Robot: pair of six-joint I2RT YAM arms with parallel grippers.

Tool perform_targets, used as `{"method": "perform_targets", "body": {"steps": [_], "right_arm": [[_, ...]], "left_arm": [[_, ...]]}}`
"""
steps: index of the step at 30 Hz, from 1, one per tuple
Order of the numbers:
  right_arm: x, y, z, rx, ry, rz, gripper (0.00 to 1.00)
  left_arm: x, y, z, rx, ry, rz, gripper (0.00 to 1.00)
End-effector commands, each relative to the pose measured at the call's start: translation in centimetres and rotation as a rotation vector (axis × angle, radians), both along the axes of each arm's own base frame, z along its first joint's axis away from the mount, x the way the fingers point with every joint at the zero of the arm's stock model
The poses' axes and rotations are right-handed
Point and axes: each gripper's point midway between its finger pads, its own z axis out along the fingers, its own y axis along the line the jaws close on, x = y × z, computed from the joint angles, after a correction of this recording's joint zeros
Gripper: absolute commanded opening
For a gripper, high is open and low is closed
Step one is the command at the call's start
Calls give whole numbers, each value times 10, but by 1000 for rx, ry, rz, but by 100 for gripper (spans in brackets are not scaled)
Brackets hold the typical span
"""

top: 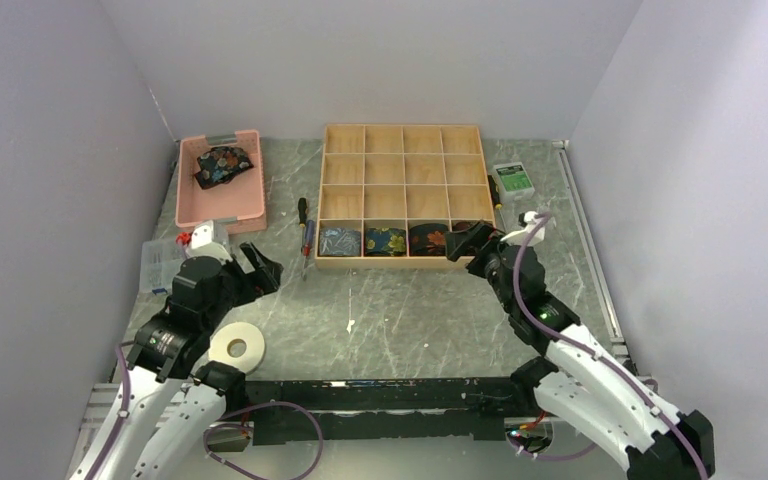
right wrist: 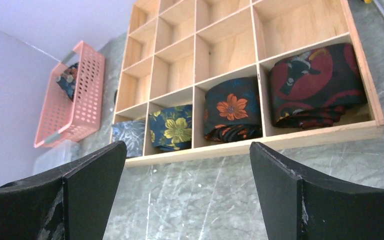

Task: Roll the ties
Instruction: Reset both arms

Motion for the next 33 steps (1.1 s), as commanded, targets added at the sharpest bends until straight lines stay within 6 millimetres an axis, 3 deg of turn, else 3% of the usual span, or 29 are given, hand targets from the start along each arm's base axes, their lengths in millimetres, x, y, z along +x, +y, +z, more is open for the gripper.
{"method": "perform_targets", "body": {"steps": [1, 7, 11, 16, 18, 21, 24, 27, 30, 33], "right_arm": [[3, -8, 46, 41, -99, -47, 100], [-1, -52, 83, -71, -89, -241, 100], [-10, -75, 109, -103, -221, -304, 100], [-9, -90, 104, -240, -188, -355, 100], [-3, -85, 98, -289, -145, -330, 100], [12, -55, 90, -317, -122, -195, 100], [25, -40, 91, -274, -142, -166, 100], [32, -31, 102, -233, -200, -153, 100], [38, -33, 101, -276, -221, -160, 100], [39, -30, 107, -273, -227, -146, 100]], "left_arm": [[19, 14, 30, -6, -111, 114, 94], [34, 32, 35, 0, -169, 245, 94], [43, 41, 31, 126, -132, 252, 94], [56, 32, 36, 228, -124, 159, 94], [66, 29, 34, 233, -156, 152, 94], [96, 21, 42, 275, -280, 126, 94], [119, 27, 34, 318, -252, 202, 94], [136, 9, 36, 368, -314, 79, 94], [148, 19, 28, 415, -312, 122, 94], [151, 6, 21, 473, -336, -12, 94]]}}
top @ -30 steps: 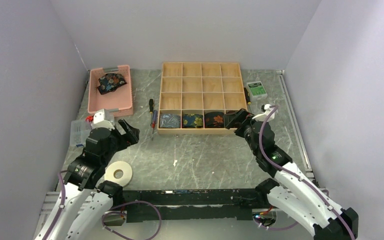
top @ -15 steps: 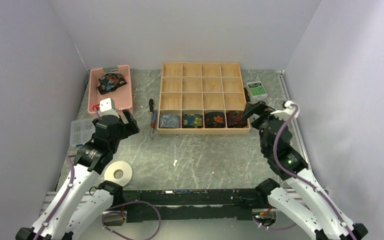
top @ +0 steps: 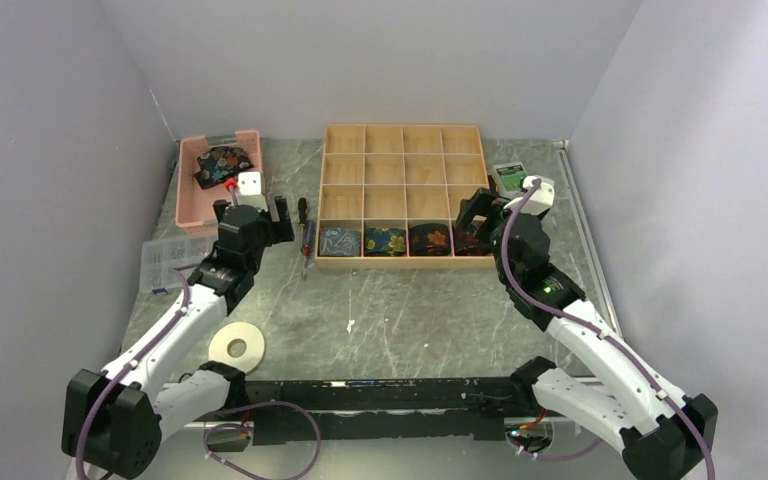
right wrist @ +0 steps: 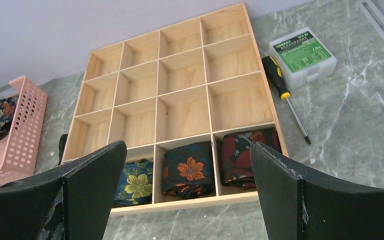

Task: Roll the ties
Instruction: Reset both arms

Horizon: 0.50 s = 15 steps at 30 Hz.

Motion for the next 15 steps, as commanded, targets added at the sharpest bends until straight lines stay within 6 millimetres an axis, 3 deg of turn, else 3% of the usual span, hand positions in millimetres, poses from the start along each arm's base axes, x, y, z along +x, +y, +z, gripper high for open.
{"method": "perform_targets", "body": {"steps": [1, 4, 7, 11, 15], "right_arm": [[5, 5, 36, 26, -108, 28, 100], [2, -13, 41, 36, -162, -49, 100], [0, -43, 29, 47, -224, -176, 100], [-5, -66, -9, -28, -283, -245, 100], [-5, -96, -38, -109, -177, -394, 100]], "left_arm": [[13, -10, 28, 67, -131, -122, 94], [7, -8, 29, 76, -149, -128, 94], [8, 5, 13, 175, -150, -116, 94], [9, 28, -28, 72, -123, -54, 94], [19, 43, -56, 102, -106, -25, 94]]}}
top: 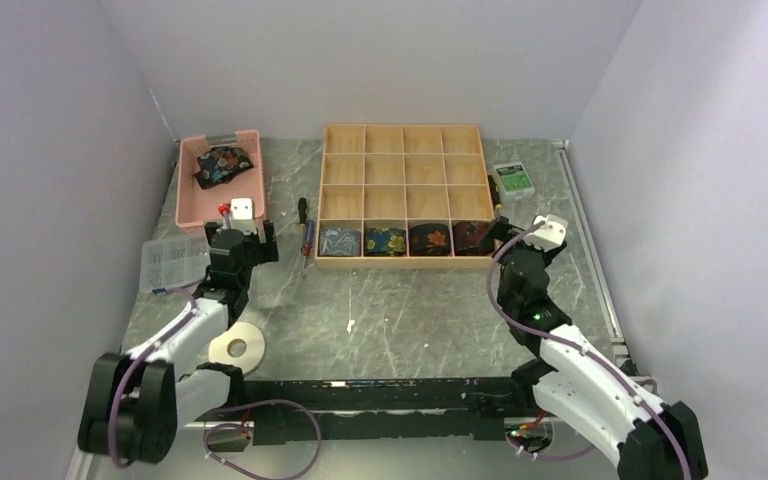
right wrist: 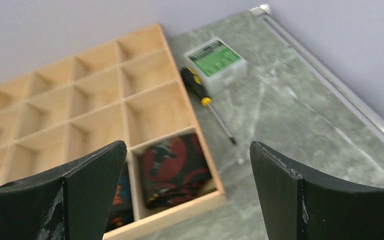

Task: Roll the ties
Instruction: Reset both arms

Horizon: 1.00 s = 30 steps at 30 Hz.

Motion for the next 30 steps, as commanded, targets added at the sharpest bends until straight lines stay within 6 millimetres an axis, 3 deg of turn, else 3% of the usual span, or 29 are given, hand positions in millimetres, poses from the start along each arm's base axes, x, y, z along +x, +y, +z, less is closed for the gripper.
{"method": "perform_targets", "body": {"steps": [1, 6, 11, 14, 19, 24, 30], "right_arm": [[3, -39, 8, -29, -27, -183, 100], [-9, -83, -9, -67, 13, -304, 100], [-17, -102, -41, -196, 65, -375, 100], [-10, -98, -56, -156, 53, -330, 100], [-8, -103, -88, -157, 94, -352, 100], [3, -101, -85, -169, 62, -334, 100], [24, -85, -87, -183, 42, -237, 100]], "left_arm": [[20, 6, -1, 11, -89, -9, 94], [21, -2, -8, 98, -110, -110, 94], [15, -4, -36, 124, -53, -142, 94], [12, 16, -42, 119, -36, -19, 94], [14, 32, -44, 107, -26, 9, 94], [24, 27, -44, 91, -45, -50, 94], [33, 26, -45, 76, -68, -54, 94]]}}
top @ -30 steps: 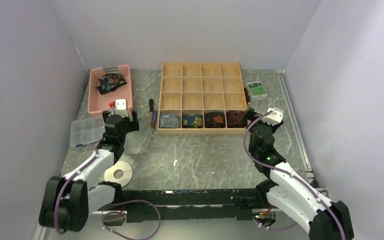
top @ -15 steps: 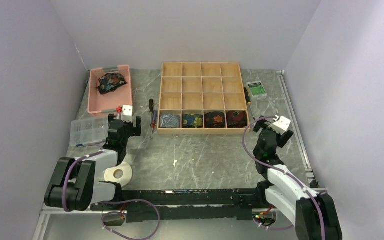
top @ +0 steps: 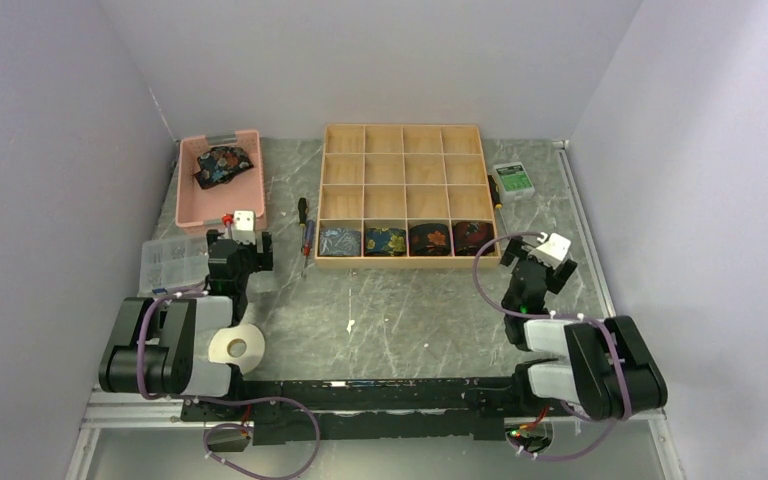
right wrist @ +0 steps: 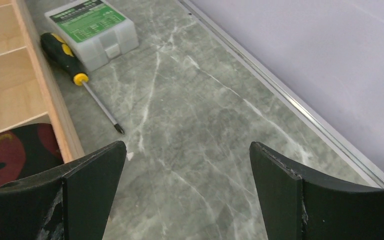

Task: Roll the ties
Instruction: Reset both arms

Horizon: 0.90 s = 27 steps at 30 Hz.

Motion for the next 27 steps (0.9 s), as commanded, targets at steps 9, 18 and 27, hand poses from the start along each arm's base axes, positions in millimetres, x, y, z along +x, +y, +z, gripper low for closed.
{"method": "perform_targets", "body": {"steps": [9, 18, 27], "right_arm": [[44, 32, 18, -81, -114, 233, 100], [54, 42, 9, -74, -48, 338, 100], [60, 45, 5, -58, -22, 362, 100]], "left_arm": [[30, -9, 10, -5, -99, -60, 94], [34, 15, -4, -28, -96, 106, 94], [38, 21, -6, -36, -80, 125, 94]]}}
